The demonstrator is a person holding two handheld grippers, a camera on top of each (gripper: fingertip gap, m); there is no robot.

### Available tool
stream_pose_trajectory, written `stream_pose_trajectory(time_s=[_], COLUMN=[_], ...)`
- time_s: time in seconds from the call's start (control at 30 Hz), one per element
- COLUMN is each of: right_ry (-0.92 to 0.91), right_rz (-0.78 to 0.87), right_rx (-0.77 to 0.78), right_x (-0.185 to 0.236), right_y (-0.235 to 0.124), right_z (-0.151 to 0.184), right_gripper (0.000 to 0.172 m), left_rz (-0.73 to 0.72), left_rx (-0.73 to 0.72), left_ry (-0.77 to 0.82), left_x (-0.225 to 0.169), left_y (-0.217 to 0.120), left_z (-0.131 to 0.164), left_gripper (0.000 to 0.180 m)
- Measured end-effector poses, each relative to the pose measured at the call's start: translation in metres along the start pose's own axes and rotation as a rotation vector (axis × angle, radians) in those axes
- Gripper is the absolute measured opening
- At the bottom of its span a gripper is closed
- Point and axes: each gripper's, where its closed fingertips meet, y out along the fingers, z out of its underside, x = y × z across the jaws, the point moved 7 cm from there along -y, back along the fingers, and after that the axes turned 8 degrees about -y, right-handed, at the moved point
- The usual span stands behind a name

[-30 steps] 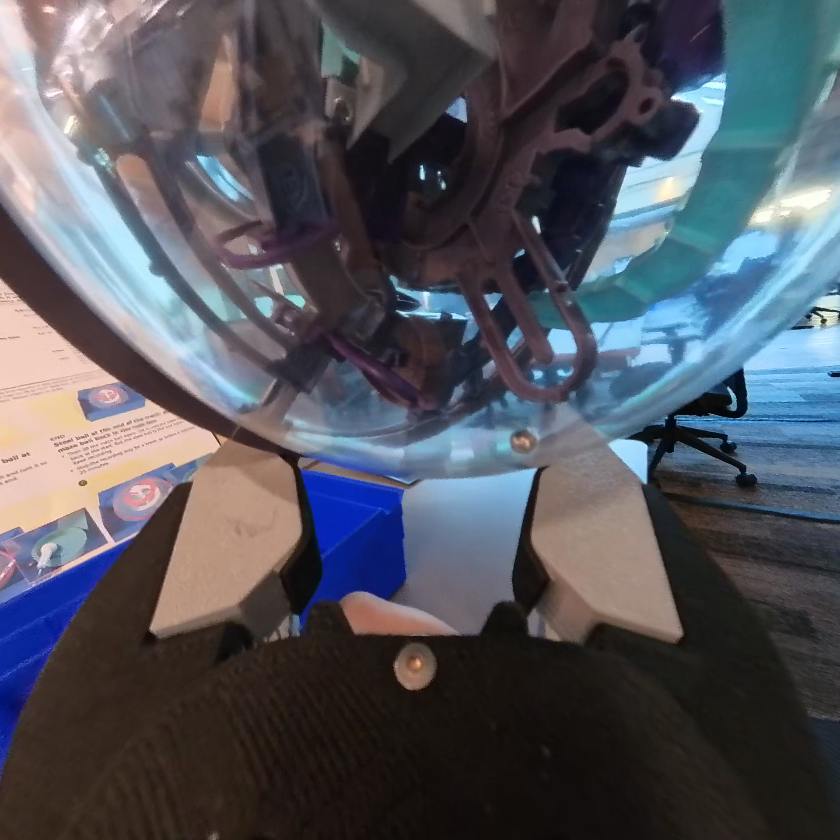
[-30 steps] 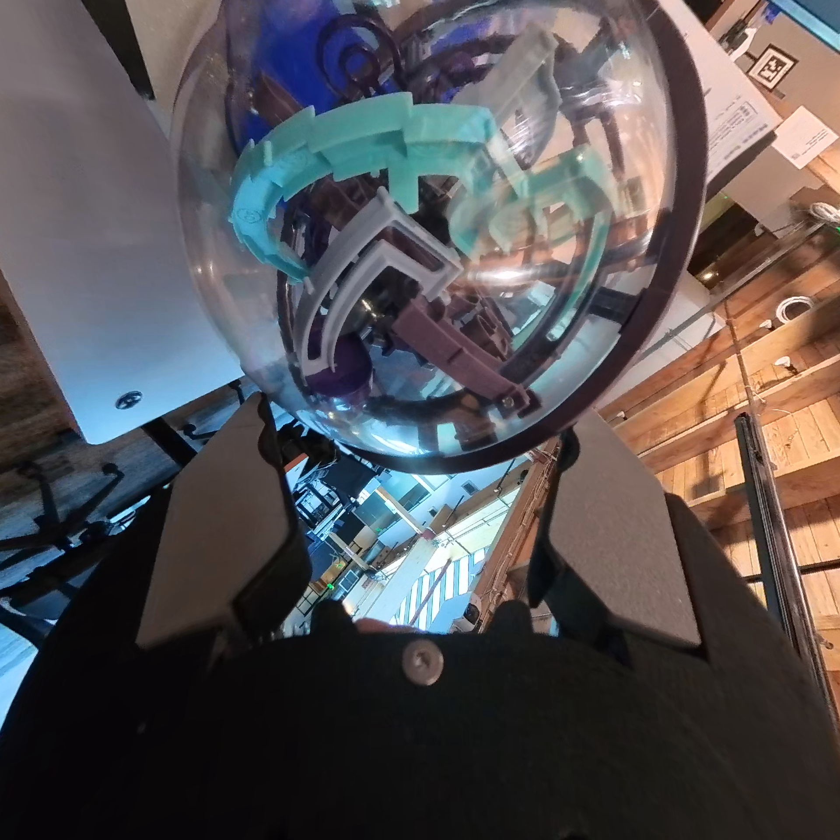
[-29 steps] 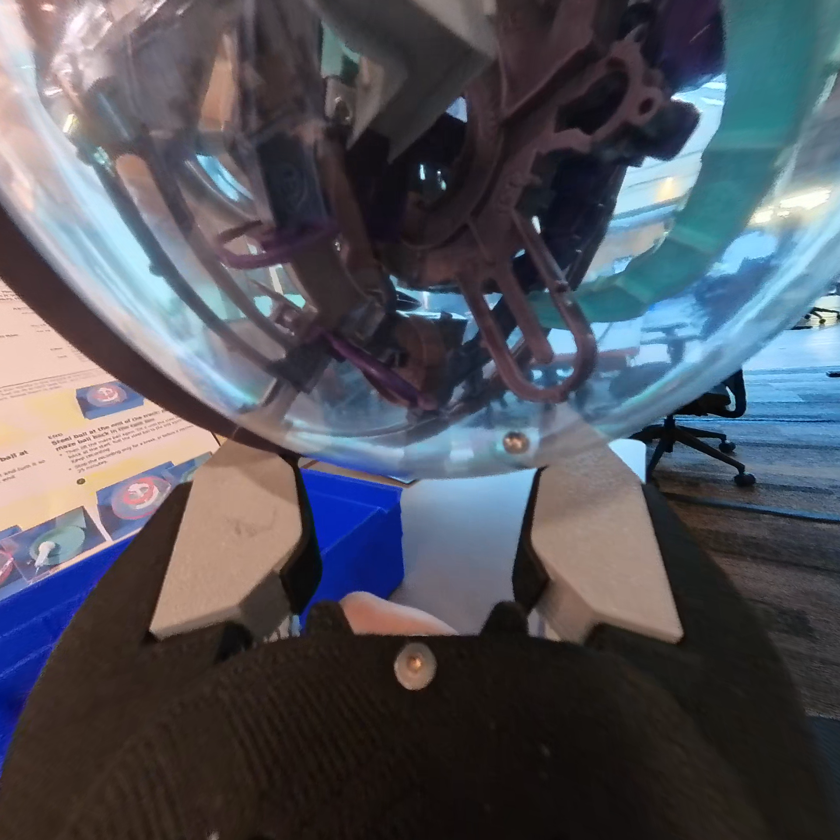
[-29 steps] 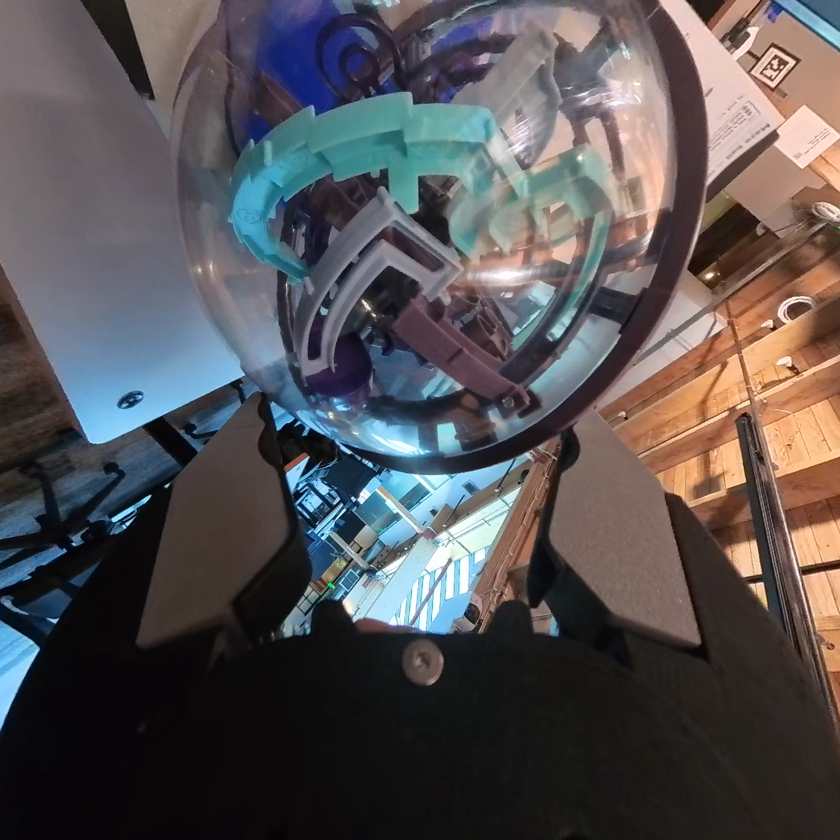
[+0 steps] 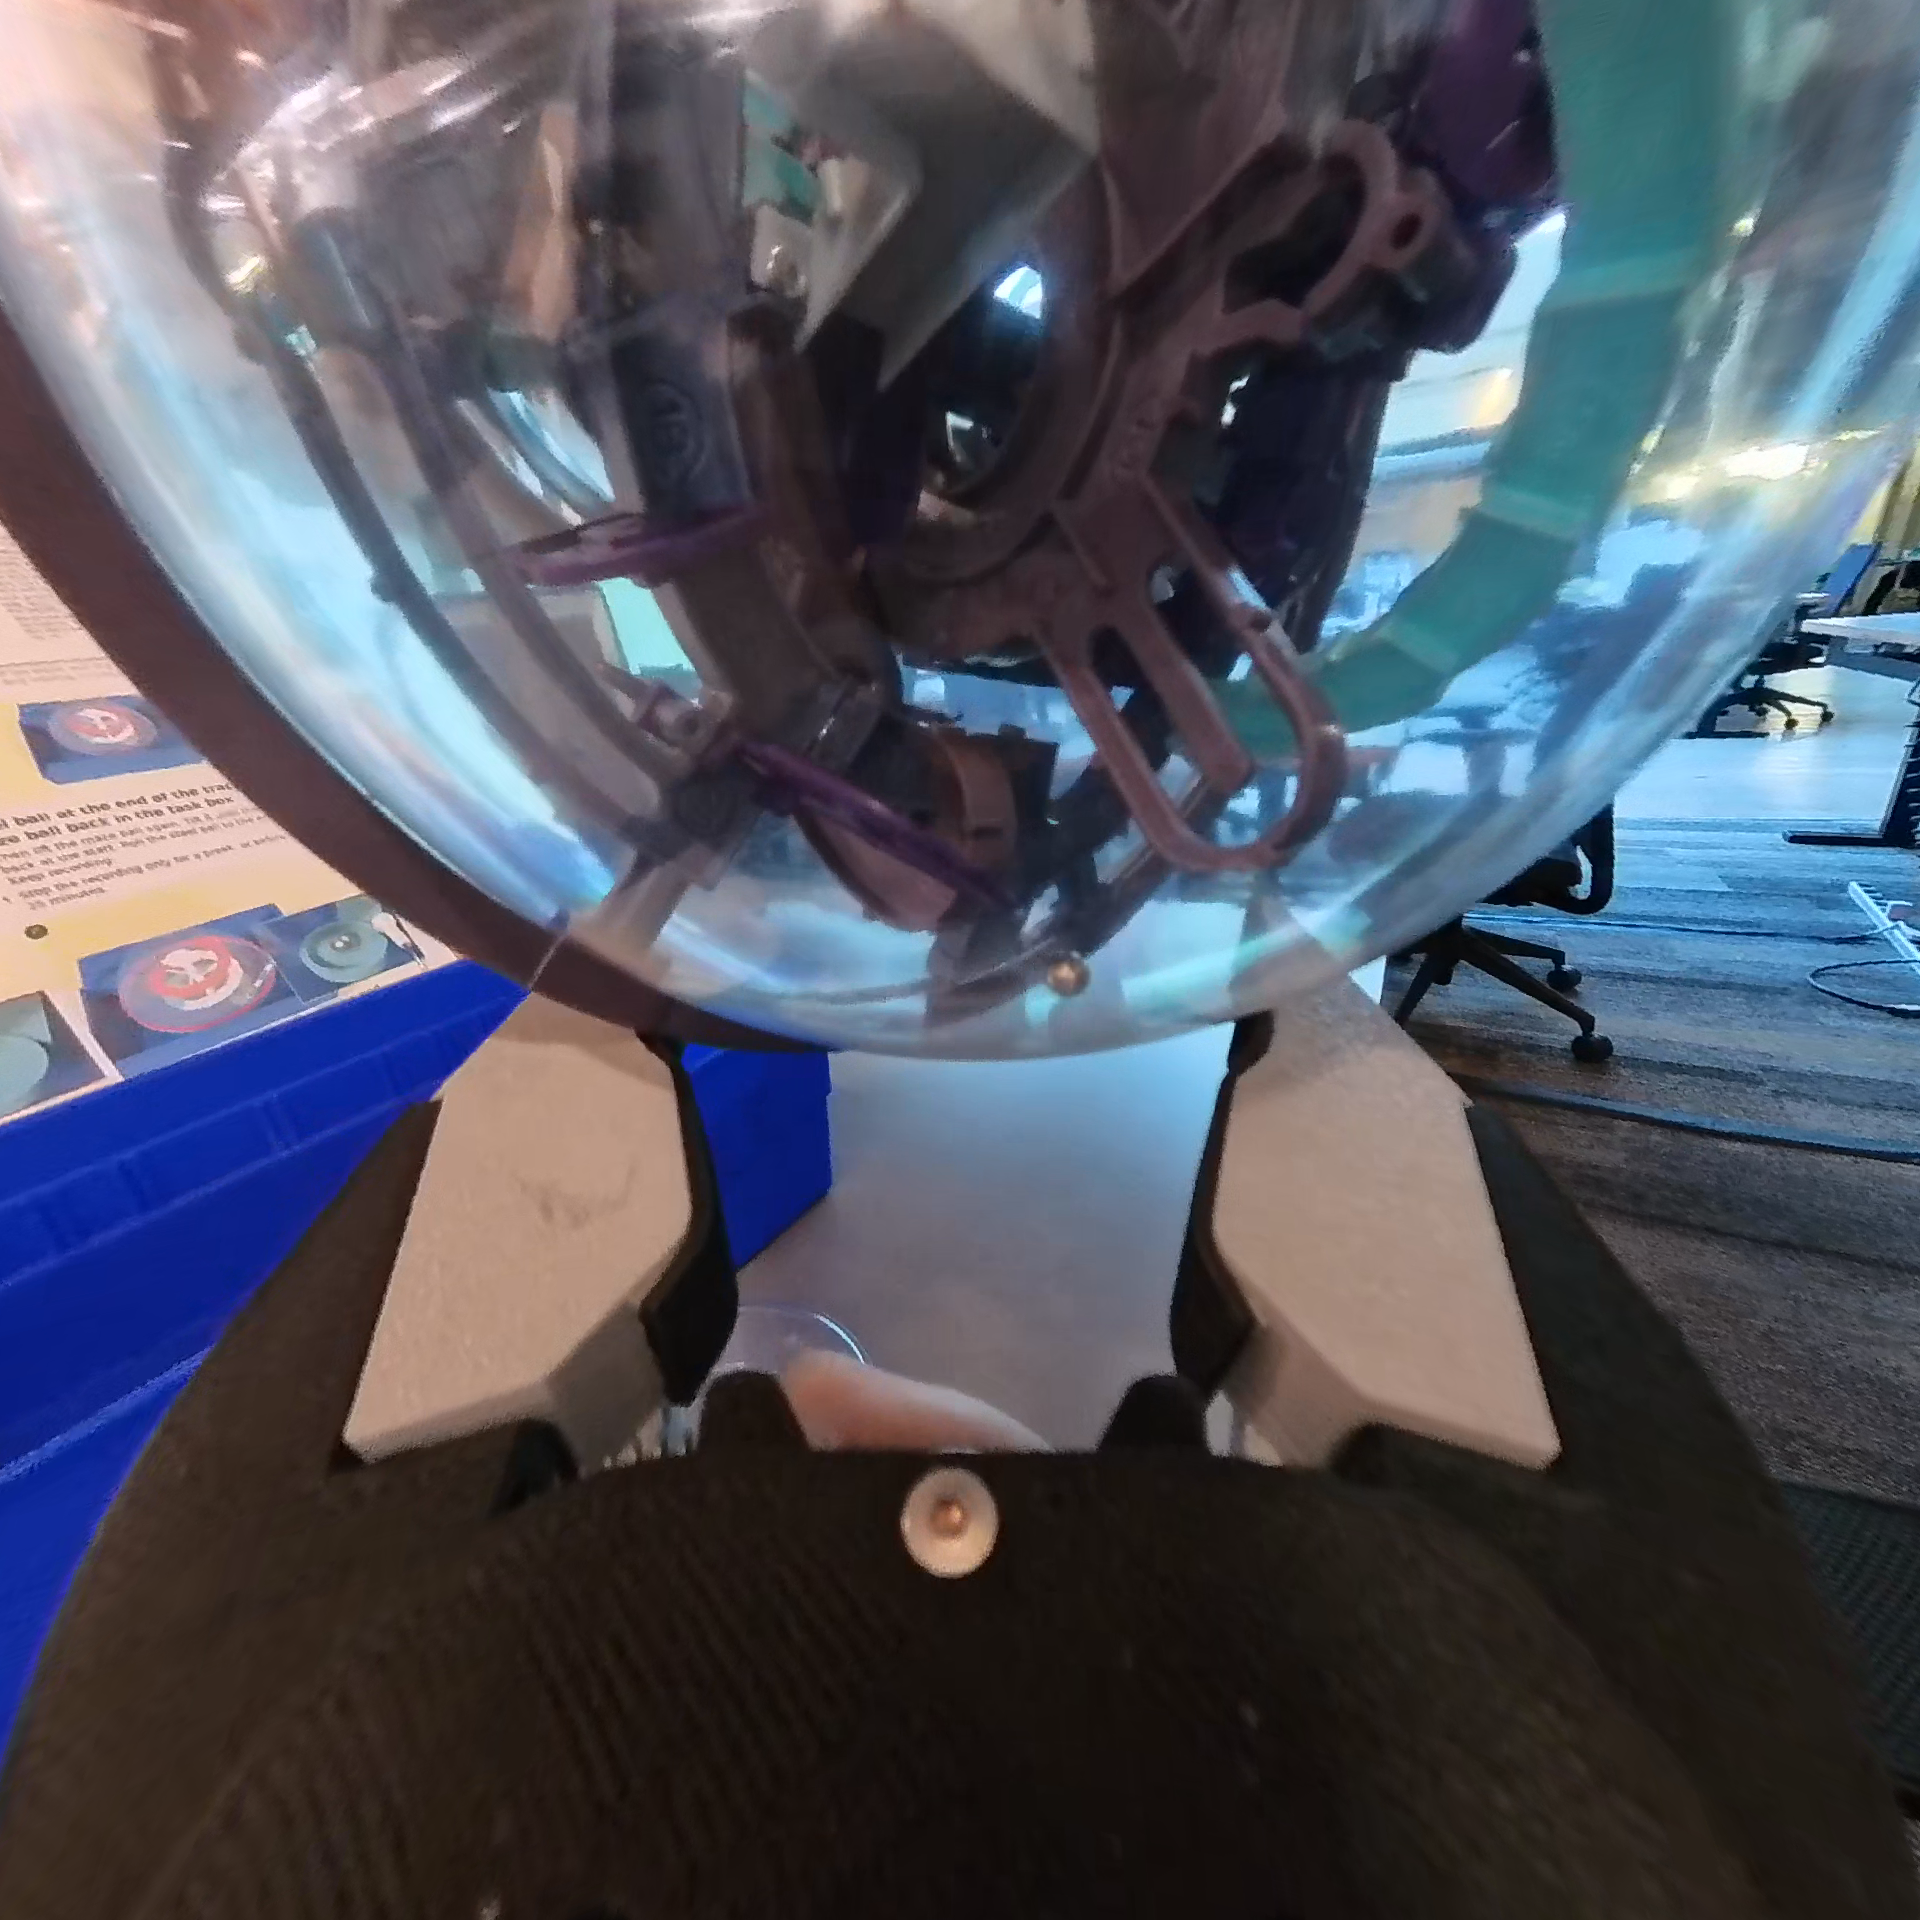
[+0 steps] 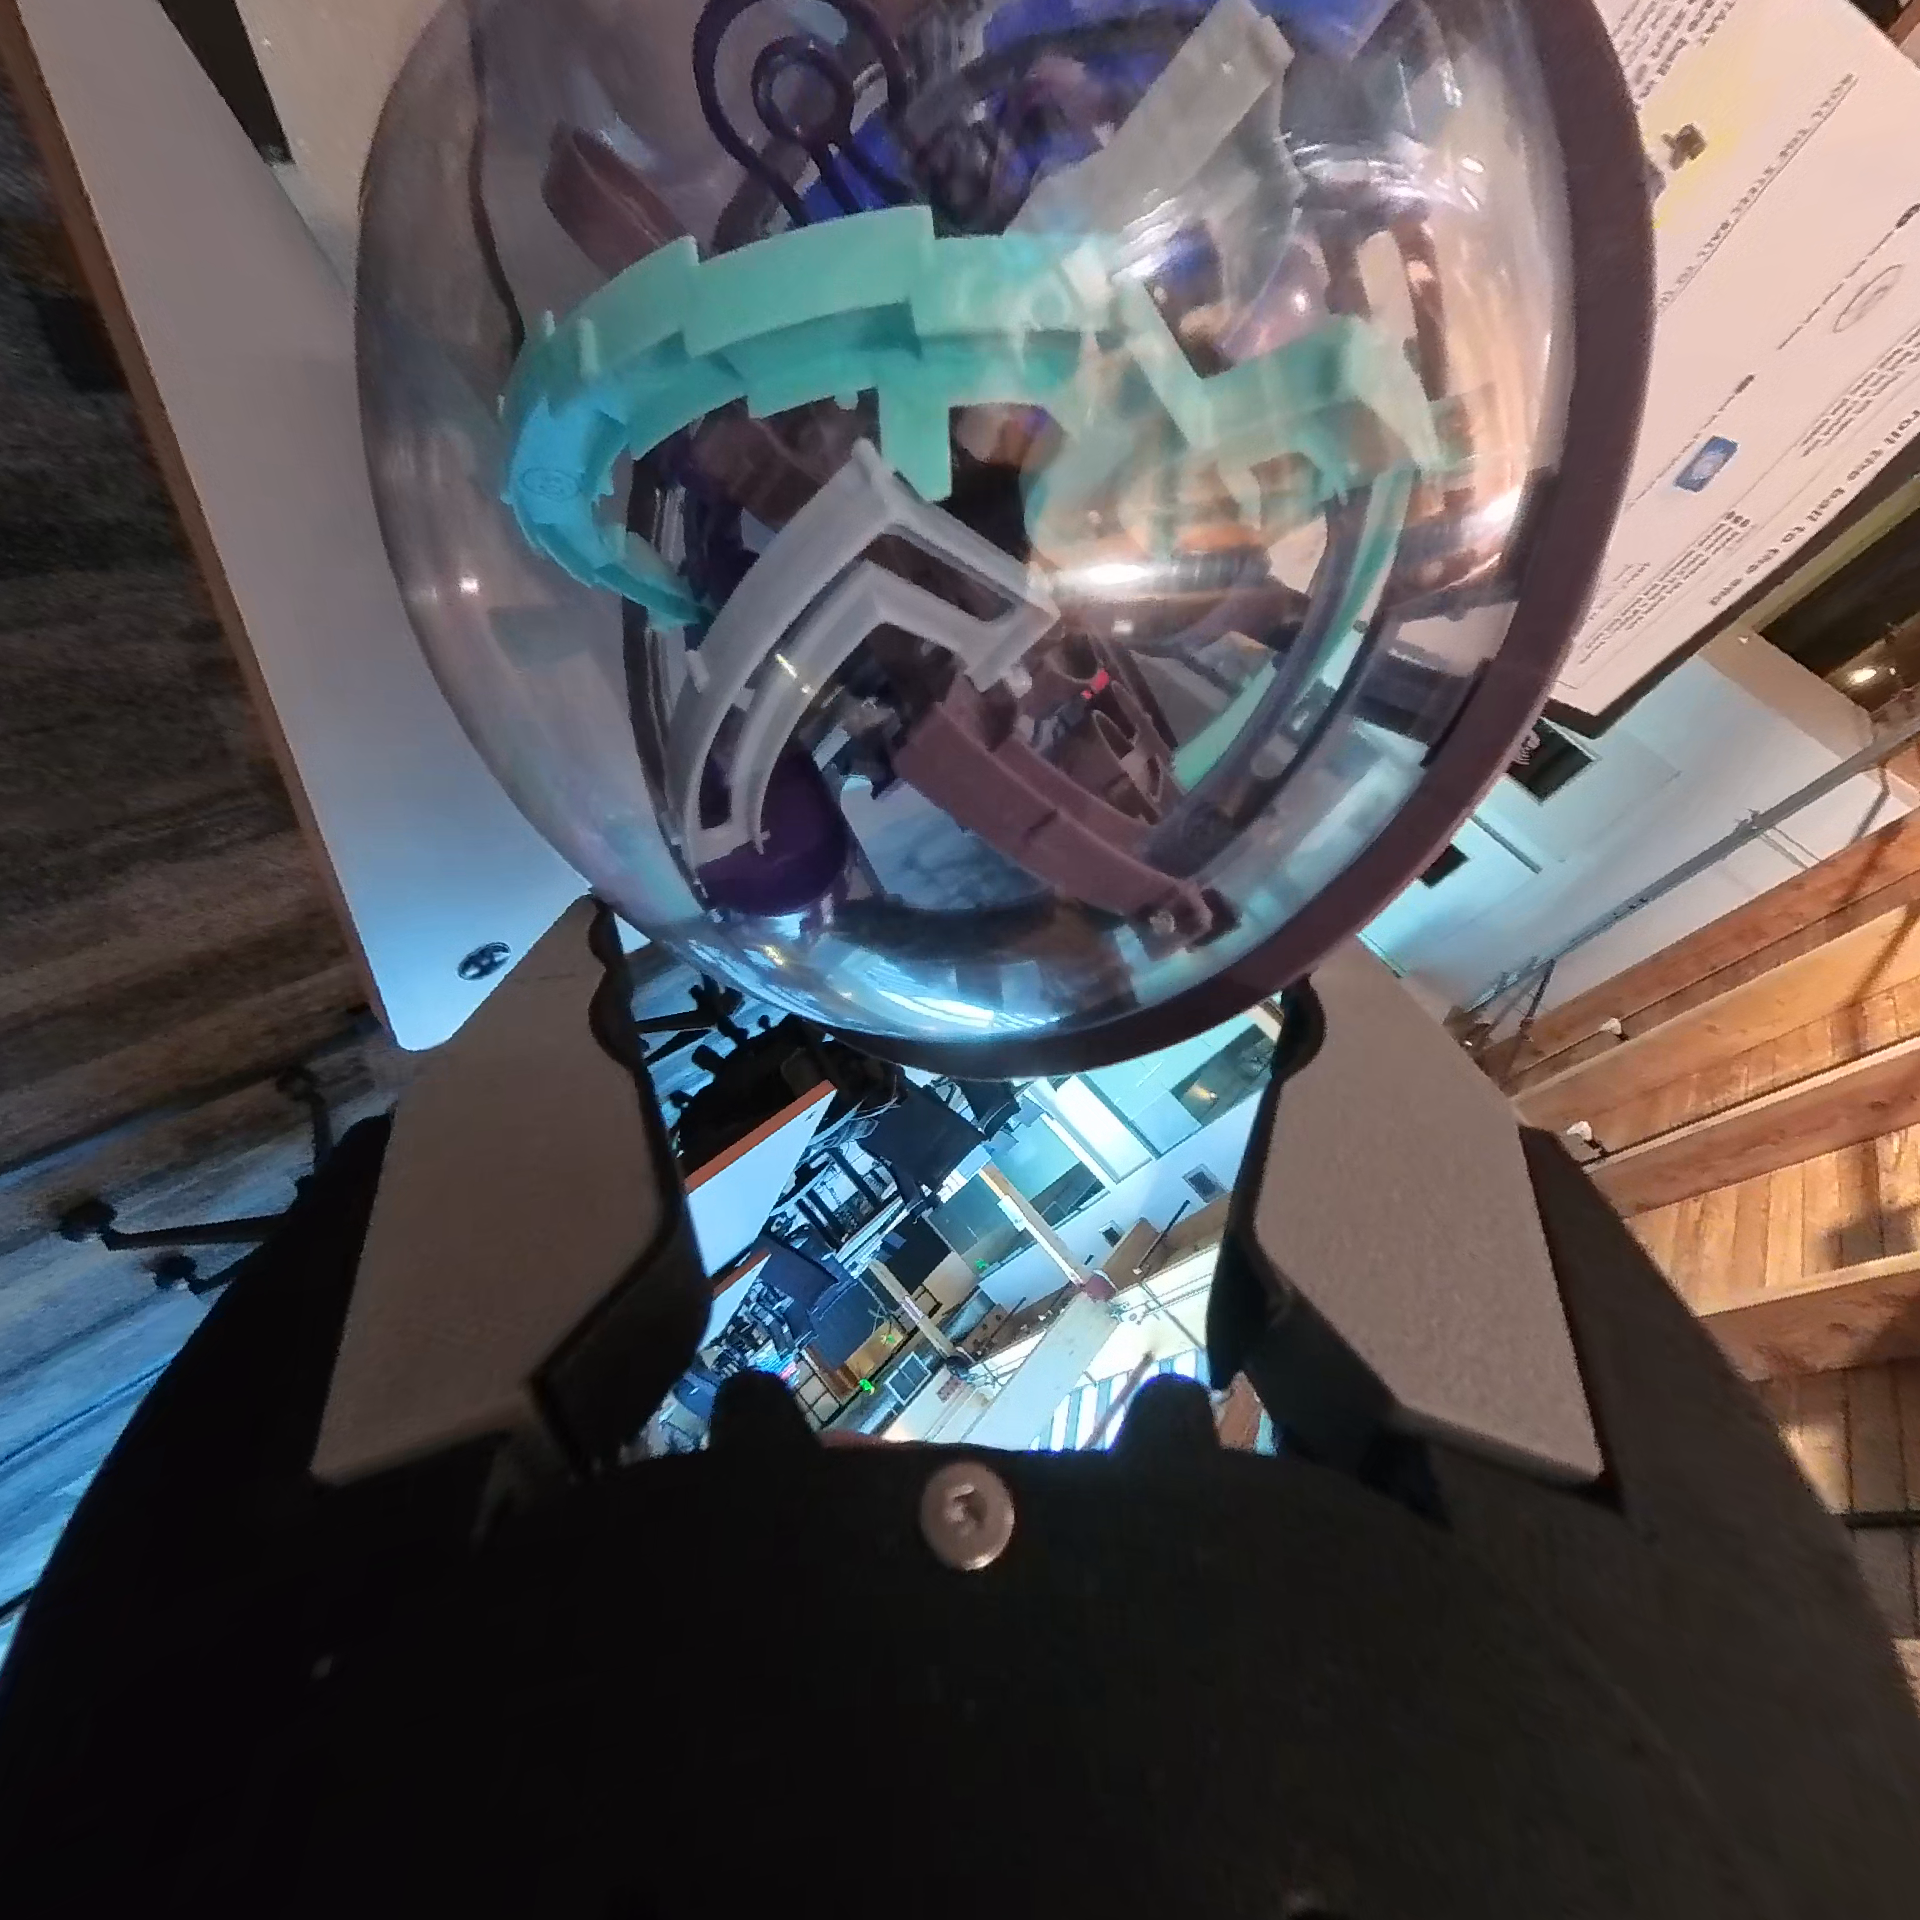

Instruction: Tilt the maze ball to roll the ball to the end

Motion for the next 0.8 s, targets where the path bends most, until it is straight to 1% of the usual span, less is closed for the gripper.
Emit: stream_pose_trajectory(time_s=[0.23, 0.8], right_ry=[0.009, 0.004], right_rz=[-0.02, -0.021], right_rx=[0.008, 0.017], right_x=[0.0031, 0.0035], right_y=[0.0067, 0.008], right_z=[0.0023, 0.0031], right_gripper=[0.122, 0.123], left_rz=[0.004, 0.022], left_rx=[0.009, 0.0], left_ry=[-0.007, -0.015], left_x=[-0.0019, -0.0032], left_y=[-0.0002, 0.0006], left_z=[0.0044, 0.0056], left_gripper=[0.106, 0.106])
